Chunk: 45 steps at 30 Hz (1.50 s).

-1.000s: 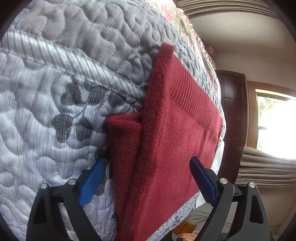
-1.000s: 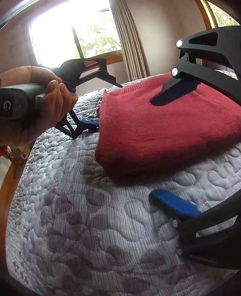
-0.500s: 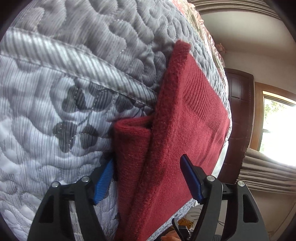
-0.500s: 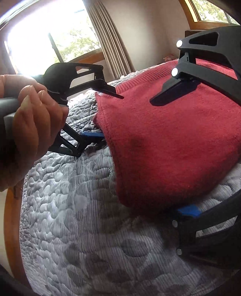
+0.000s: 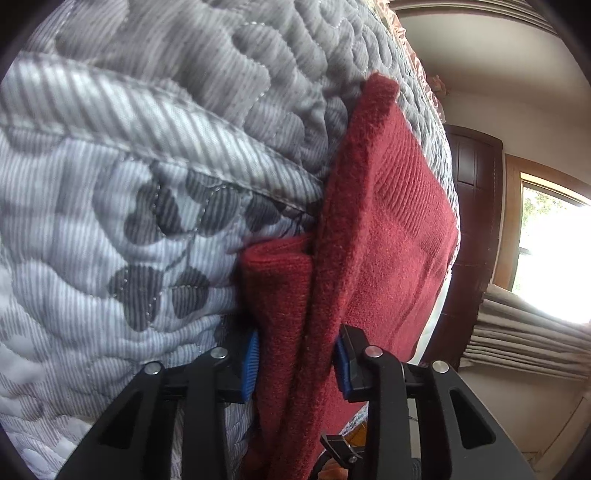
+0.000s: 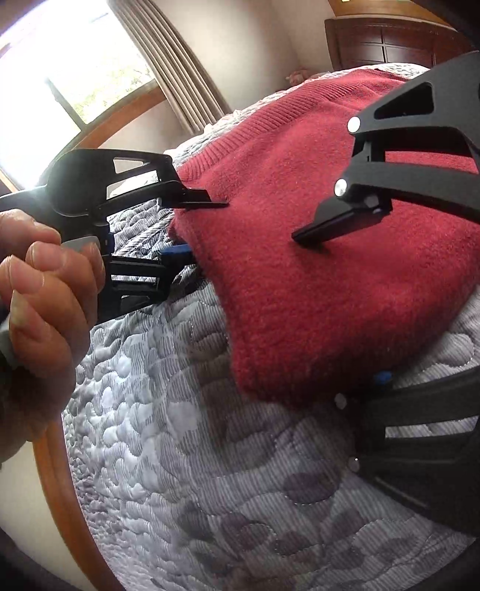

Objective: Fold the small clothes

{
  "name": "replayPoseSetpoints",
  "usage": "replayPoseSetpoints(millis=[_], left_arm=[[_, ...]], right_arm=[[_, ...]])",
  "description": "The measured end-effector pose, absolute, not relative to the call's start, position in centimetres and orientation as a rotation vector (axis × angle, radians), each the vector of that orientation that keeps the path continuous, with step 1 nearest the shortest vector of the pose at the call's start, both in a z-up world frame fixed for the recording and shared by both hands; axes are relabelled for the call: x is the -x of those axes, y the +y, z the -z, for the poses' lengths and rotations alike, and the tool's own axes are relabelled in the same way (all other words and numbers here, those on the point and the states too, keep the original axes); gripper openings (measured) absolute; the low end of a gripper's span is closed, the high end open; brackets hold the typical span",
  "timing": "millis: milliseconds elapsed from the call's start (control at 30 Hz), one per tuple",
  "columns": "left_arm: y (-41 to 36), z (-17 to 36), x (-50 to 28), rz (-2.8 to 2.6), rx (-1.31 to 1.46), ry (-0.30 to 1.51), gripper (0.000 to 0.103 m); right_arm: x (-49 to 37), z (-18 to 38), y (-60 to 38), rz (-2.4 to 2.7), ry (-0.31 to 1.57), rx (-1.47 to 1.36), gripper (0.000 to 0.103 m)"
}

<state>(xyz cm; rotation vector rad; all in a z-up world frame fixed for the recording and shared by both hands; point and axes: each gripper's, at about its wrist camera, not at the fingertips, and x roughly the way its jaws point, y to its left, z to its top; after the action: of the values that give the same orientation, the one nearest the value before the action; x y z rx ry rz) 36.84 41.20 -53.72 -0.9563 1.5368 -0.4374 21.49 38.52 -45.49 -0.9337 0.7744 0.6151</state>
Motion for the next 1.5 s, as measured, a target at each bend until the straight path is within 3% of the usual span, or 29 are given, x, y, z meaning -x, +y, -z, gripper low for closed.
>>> replayPoseSetpoints(millis=[267,467,1033,1500], left_arm=[[40.2,51.8,-37.0,0.428,0.955,1.521,0.019],[39.1,49.0,-36.8,0.394,0.933,1.518,0.017],[31.1,35.9,-37.1,0.324,0.741,1.514,0.016],[23.8,30.4,-38.0,0.259,0.584,1.544,0.016]], right_arm=[[-21.4,43.6,38.2,-0.621,0.827,0.836,0.036],[-21.6,41.3,37.4,-0.607,0.854,0.757,0.031],[-22.4,32.5,31.3,-0.561,0.917,0.48,0.03],[-23.4,28.5,24.3,-0.502,0.945,0.297,0.029]])
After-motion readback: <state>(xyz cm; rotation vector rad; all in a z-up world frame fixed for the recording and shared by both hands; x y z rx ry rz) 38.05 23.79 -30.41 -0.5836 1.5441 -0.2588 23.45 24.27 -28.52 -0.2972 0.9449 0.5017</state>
